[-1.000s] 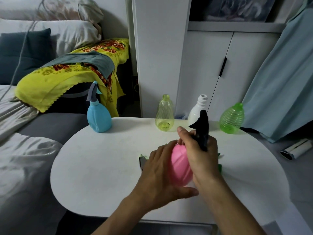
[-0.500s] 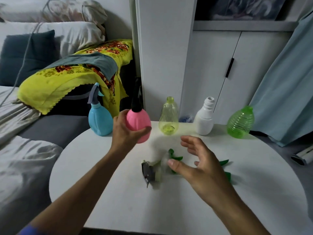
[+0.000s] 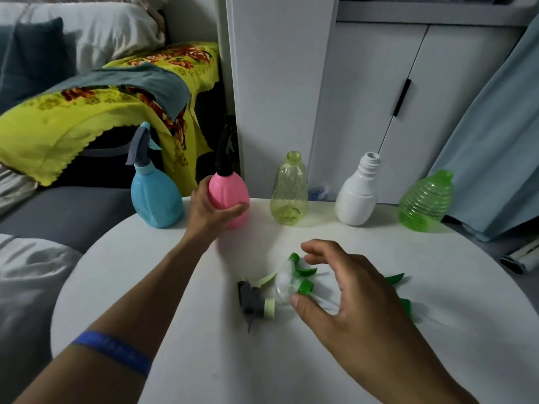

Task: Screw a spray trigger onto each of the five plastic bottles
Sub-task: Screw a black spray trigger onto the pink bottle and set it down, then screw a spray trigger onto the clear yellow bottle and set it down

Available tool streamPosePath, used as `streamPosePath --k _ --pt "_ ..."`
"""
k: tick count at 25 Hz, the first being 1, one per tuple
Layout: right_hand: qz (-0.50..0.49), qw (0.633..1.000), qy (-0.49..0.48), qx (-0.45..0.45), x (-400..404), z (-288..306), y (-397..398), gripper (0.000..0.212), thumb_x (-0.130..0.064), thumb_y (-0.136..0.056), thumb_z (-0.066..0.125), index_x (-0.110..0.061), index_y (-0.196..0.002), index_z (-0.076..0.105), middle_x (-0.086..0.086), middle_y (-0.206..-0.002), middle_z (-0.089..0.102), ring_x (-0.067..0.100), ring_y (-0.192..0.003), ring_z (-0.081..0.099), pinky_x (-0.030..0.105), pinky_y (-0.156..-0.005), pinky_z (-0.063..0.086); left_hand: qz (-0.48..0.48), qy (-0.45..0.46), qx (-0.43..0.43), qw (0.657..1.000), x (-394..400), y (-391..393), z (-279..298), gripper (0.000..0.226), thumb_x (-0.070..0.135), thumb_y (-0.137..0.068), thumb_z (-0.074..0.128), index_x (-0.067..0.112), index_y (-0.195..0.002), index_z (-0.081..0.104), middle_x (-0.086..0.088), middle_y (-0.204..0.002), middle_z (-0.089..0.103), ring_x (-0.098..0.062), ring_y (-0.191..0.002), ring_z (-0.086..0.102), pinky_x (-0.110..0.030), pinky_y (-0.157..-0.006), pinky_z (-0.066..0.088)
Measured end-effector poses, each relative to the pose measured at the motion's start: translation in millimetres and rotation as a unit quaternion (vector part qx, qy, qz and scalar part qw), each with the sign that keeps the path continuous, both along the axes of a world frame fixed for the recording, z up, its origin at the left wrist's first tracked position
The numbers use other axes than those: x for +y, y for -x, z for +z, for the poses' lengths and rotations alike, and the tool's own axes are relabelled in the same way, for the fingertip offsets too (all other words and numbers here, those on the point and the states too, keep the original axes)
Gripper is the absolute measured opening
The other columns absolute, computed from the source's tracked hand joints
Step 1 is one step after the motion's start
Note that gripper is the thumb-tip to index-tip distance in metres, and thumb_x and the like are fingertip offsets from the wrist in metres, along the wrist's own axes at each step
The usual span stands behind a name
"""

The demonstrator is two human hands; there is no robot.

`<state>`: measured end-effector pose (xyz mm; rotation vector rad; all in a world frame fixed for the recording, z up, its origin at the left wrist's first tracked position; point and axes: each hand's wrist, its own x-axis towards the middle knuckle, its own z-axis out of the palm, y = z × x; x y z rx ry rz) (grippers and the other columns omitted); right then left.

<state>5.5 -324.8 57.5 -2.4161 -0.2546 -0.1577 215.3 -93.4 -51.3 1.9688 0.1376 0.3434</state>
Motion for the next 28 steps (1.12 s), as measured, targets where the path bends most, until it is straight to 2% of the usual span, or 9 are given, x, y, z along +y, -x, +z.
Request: streamPosePath --k 4,7,11,15,19,21,24,26,28 --pt "-0.004 1.0 0.024 0.004 -3.7 -3.7 -3.7 0.044 -0.046 -0.079 0.067 -0.046 -0.118 0.045 -0.026 -0.112 0.059 0.003 -0.107 0.05 0.027 -0.086 0.043 0.004 0.008 0.002 1.0 -3.0 2.0 5.1 0.104 0.032 -0.061 0.091 0.024 -0.145 0.031 -0.007 -0.136 0.041 -0.022 -0.117 0.046 -0.044 -0.088 0.054" --pt "0.05 0.996 0.076 0.02 14.6 -16.1 -6.8 0.038 -0.04 -0.083 0.063 -0.035 -0.118 0.052 -0.016 -0.117 0.062 0.012 -0.108 0.057 0.033 -0.091 0.046 0.003 0.013 0.023 1.0 -3.4 15.9 17.6 0.119 0.041 -0.05 0.092 0.022 -0.148 0.027 -0.004 -0.135 0.042 -0.021 -0.117 0.045 -0.048 -0.095 0.05" --pt "0.088 0.962 0.258 0.001 53.1 -51.7 -10.8 0.038 -0.017 -0.084 0.058 -0.02 -0.121 0.048 0.004 -0.123 0.053 0.03 -0.114 0.048 0.045 -0.097 0.038 0.018 -0.021 0.108 0.994 3.7 55.6 24.0 0.13 0.039 -0.052 0.094 0.021 -0.154 0.016 -0.008 -0.152 0.033 -0.03 -0.136 0.037 -0.051 -0.107 0.042" --pt "0.08 0.937 0.339 -0.017 61.0 -73.1 -9.6 0.041 -0.001 -0.084 0.055 -0.01 -0.123 0.05 0.014 -0.123 0.054 0.035 -0.115 0.045 0.05 -0.098 0.032 0.036 0.01 0.126 0.991 13.2 96.2 34.5 0.094 0.025 -0.072 0.087 0.019 -0.148 0.034 -0.009 -0.147 0.042 -0.027 -0.129 0.044 -0.043 -0.102 0.045" --pt "0.101 0.941 0.322 -0.023 60.8 -73.0 -3.1 0.033 -0.003 -0.084 0.058 -0.013 -0.115 0.058 0.011 -0.114 0.064 0.032 -0.111 0.052 0.043 -0.095 0.028 0.032 0.074 0.014 0.997 0.6 123.5 73.4 0.045 0.019 -0.083 0.077 0.02 -0.123 0.057 -0.003 -0.122 0.06 -0.021 -0.112 0.057 -0.036 -0.088 0.05" --pt "0.096 0.967 0.233 -0.03 54.2 -59.3 -0.2 0.025 -0.013 -0.083 0.063 -0.018 -0.108 0.062 0.007 -0.106 0.068 0.028 -0.103 0.057 0.038 -0.09 0.034 0.015 0.044 -0.045 0.998 -8.3 132.5 88.6 0.035 0.019 -0.085 0.075 0.024 -0.115 0.059 0.002 -0.115 0.062 -0.015 -0.107 0.059 -0.031 -0.086 0.05" --pt "0.058 0.996 -0.068 -0.009 22.4 -19.5 -6.7 0.022 -0.028 -0.078 0.073 -0.028 -0.1 0.068 -0.009 -0.095 0.074 0.008 -0.089 0.066 0.029 -0.078 0.052 0.022 -0.038 -0.086 0.995 -19.9 137.3 88.9 0.036 0.012 -0.085 0.073 0.015 -0.119 0.061 -0.004 -0.119 0.062 -0.016 -0.106 0.059 -0.026 -0.083 0.05" --pt "0.033 0.966 -0.258 -0.002 -6.7 6.1 -15.4 0.021 -0.029 -0.074 0.078 -0.028 -0.093 0.069 -0.014 -0.091 0.076 0.001 -0.086 0.069 0.024 -0.074 0.053 0.017 -0.093 -0.115 0.989 -29.5 135.9 82.8 0.039 0.007 -0.084 0.073 0.011 -0.121 0.061 -0.008 -0.12 0.063 -0.016 -0.105 0.059 -0.028 -0.085 0.052" --pt "-0.007 0.919 -0.393 -0.02 -33.8 20.7 -22.5 0.026 -0.027 -0.07 0.084 -0.023 -0.092 0.069 -0.008 -0.089 0.079 0.003 -0.082 0.071 0.018 -0.07 0.052 -0.013 -0.154 -0.154 0.976 -44.4 128.3 78.0 0.041 0.004 -0.083 0.073 0.011 -0.121 0.06 -0.007 -0.122 0.062 -0.012 -0.104 0.054 -0.027 -0.086 0.049"
